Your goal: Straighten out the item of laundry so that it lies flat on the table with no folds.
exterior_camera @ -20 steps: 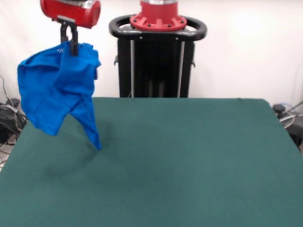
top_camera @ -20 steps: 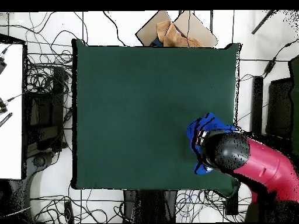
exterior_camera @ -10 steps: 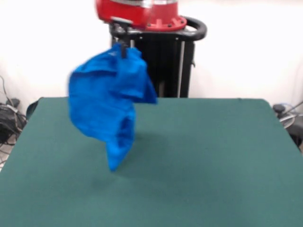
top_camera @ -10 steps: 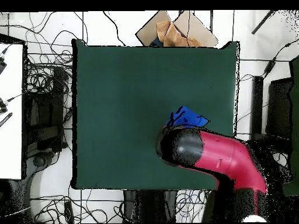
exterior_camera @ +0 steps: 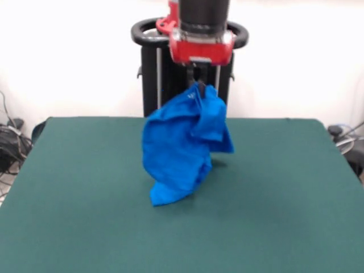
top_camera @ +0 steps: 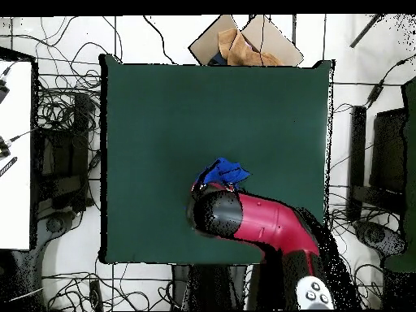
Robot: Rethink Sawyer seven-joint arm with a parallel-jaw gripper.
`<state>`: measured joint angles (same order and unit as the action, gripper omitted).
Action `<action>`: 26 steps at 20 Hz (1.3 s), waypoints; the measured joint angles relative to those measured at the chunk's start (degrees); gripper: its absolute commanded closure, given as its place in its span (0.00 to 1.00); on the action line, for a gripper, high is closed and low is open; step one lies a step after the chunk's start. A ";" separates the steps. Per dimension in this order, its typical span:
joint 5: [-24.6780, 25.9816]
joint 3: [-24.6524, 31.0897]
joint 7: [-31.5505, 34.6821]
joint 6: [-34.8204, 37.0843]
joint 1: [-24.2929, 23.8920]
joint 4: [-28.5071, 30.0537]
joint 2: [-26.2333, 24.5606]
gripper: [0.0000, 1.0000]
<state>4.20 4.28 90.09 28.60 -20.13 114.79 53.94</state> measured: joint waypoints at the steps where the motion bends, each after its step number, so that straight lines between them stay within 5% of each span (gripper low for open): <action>1: 0.00 0.29 0.00 -1.08 -0.01 0.41 -0.61 1.00; 13: -0.29 7.52 0.00 -12.78 -1.65 6.86 -12.36 1.00; 26: -6.45 18.59 0.01 -14.60 -3.45 14.79 -13.98 1.00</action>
<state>-2.25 22.87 90.11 14.00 -23.59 129.58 39.96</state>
